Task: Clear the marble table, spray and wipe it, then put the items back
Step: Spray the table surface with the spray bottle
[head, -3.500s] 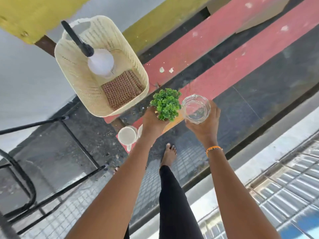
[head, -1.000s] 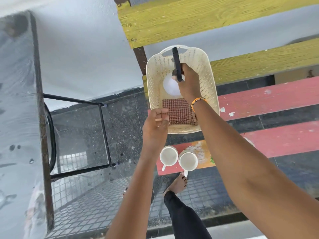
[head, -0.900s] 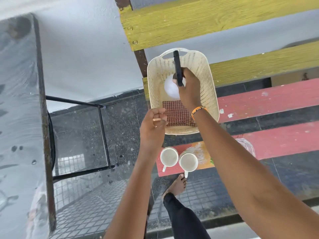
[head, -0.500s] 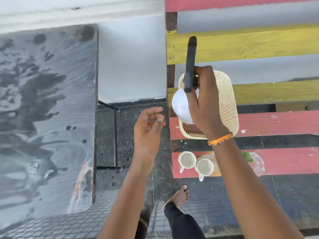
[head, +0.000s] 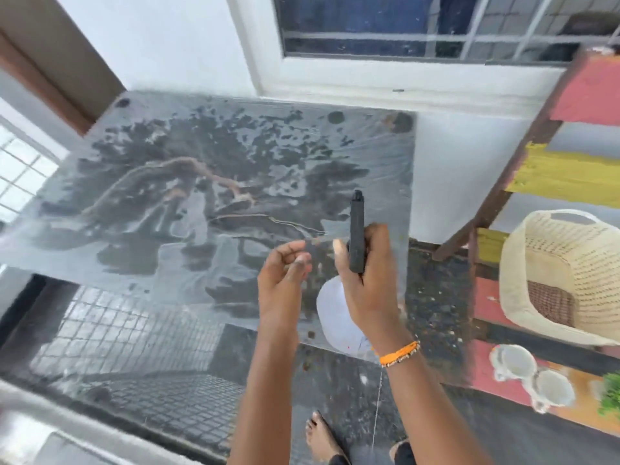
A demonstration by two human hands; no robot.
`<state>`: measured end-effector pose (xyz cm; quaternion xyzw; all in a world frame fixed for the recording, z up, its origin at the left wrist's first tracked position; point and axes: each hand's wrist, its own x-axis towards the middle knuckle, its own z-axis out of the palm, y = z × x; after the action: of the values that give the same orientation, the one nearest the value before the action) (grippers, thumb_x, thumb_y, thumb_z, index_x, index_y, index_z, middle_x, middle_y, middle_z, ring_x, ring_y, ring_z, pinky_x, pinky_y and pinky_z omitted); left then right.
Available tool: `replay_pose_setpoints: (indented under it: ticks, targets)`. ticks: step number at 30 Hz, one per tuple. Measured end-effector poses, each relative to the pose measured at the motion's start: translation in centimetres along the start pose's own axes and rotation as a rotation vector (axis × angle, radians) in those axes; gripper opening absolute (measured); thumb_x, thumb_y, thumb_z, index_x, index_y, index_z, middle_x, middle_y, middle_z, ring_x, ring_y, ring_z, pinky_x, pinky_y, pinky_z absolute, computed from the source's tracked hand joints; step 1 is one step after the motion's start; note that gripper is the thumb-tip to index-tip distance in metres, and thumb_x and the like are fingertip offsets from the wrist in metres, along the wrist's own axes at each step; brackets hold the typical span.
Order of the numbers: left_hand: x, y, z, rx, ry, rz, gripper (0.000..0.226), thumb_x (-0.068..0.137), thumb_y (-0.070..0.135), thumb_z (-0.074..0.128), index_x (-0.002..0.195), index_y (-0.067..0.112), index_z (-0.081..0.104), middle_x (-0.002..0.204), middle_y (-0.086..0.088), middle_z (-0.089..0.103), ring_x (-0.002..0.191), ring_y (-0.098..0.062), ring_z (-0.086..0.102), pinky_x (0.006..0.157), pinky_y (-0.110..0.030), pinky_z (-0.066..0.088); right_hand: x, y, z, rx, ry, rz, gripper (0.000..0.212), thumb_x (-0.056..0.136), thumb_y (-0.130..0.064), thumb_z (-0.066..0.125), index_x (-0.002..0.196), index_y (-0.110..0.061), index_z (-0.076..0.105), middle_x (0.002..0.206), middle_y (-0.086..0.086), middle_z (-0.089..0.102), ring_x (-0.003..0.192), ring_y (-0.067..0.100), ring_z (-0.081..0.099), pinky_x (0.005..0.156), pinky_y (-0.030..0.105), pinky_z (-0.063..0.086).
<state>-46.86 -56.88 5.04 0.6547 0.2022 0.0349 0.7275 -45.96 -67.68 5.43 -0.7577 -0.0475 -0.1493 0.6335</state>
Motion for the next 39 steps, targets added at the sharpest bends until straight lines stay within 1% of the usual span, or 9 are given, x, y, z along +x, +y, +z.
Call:
replay_pose_setpoints:
  ticks: [2,6,10,13,17,21,25,29,39]
  targets:
    - [0.4,0.7,-3.9,-0.028,0.035,0.004,0.018,0.089,0.008,0.054,0.09,0.024,0.063,0.079,0.008,0.06,0.066,0.002,0.058,0.072,-0.015,0.046,-0.5,-1.1,3.9,0.041,-0.029,0.073,0.03,0.084,-0.047,0.051,0.073,-0.026,0.032,0.056,-0.016,0.041,0.049,0.003,0.035,0.05,0.014,0.032]
    - [2.1,2.2,-10.4,-0.033,0.128,0.024,0.021,0.087,0.006,0.054,0.092,0.024,0.063,0.082,0.007,0.061,0.075,-0.003,0.058,0.077,-0.018,0.046,0.0,-2.5,10.3,0.143,-0.053,0.262,0.035,0.082,-0.036,0.056,0.072,-0.008,0.038,0.057,0.004,0.035,0.053,0.025,0.035,0.052,0.046,0.038]
    - [4.2,2.9,-15.0,-0.043,0.219,0.019,0.023,0.087,0.005,0.053,0.091,0.025,0.064,0.084,0.005,0.06,0.082,-0.009,0.058,0.08,-0.023,0.044,2.0,-2.3,14.9,0.196,-0.087,0.334,0.023,0.088,-0.015,0.059,0.075,-0.006,0.042,0.058,0.003,0.035,0.051,0.018,0.035,0.048,0.03,0.036]
    - [6.0,2.9,-17.2,-0.035,0.239,0.003,0.024,0.086,0.003,0.053,0.09,0.024,0.064,0.086,0.003,0.061,0.084,-0.011,0.057,0.078,-0.021,0.044,3.6,-1.6,17.7,0.262,-0.152,0.466,0.018,0.088,-0.022,0.06,0.078,-0.014,0.048,0.062,-0.003,0.04,0.051,0.008,0.038,0.046,0.016,0.039]
    - [10.4,4.2,-19.7,0.003,0.254,0.023,0.023,0.086,0.002,0.054,0.087,0.024,0.064,0.083,0.006,0.062,0.078,-0.006,0.057,0.075,-0.017,0.046,7.1,-0.2,22.5,0.367,-0.164,0.605,0.026,0.088,-0.029,0.058,0.078,-0.005,0.06,0.058,-0.001,0.043,0.052,0.013,0.044,0.054,0.022,0.045]
    - [15.7,6.2,-22.0,0.074,0.241,0.032,0.017,0.087,0.008,0.057,0.09,0.024,0.064,0.081,0.008,0.06,0.07,0.001,0.055,0.067,-0.01,0.045,11.6,0.7,27.2,0.388,-0.206,0.649,0.027,0.089,-0.032,0.055,0.075,-0.01,0.06,0.076,-0.001,0.059,0.078,0.016,0.053,0.078,0.032,0.043]
    - [20.6,7.1,-24.0,0.104,0.257,0.007,0.019,0.086,0.013,0.058,0.087,0.03,0.065,0.083,0.009,0.06,0.077,-0.006,0.054,0.075,-0.02,0.044,15.1,1.7,31.1,0.456,-0.273,0.713,0.027,0.091,-0.03,0.053,0.072,-0.011,0.058,0.085,0.004,0.057,0.084,0.015,0.053,0.072,0.035,0.056]
    - [24.9,7.0,-26.1,0.128,0.217,-0.049,0.02,0.086,0.015,0.058,0.084,0.034,0.064,0.082,0.011,0.06,0.08,-0.007,0.055,0.074,-0.02,0.043,17.3,2.8,34.4,0.463,-0.253,0.748,0.024,0.09,-0.024,0.055,0.073,-0.008,0.06,0.081,0.008,0.059,0.084,0.019,0.056,0.082,0.041,0.057]
    - [38.2,7.9,-33.1,0.249,-0.057,-0.255,0.013,0.093,0.021,0.05,0.093,0.025,0.062,0.106,-0.003,0.063,0.091,-0.012,0.056,0.076,-0.024,0.044,23.5,3.6,45.2,0.464,-0.273,0.902,0.034,0.09,-0.031,0.054,0.076,-0.002,0.063,0.071,0.014,0.063,0.08,0.027,0.06,0.058,0.032,0.057]
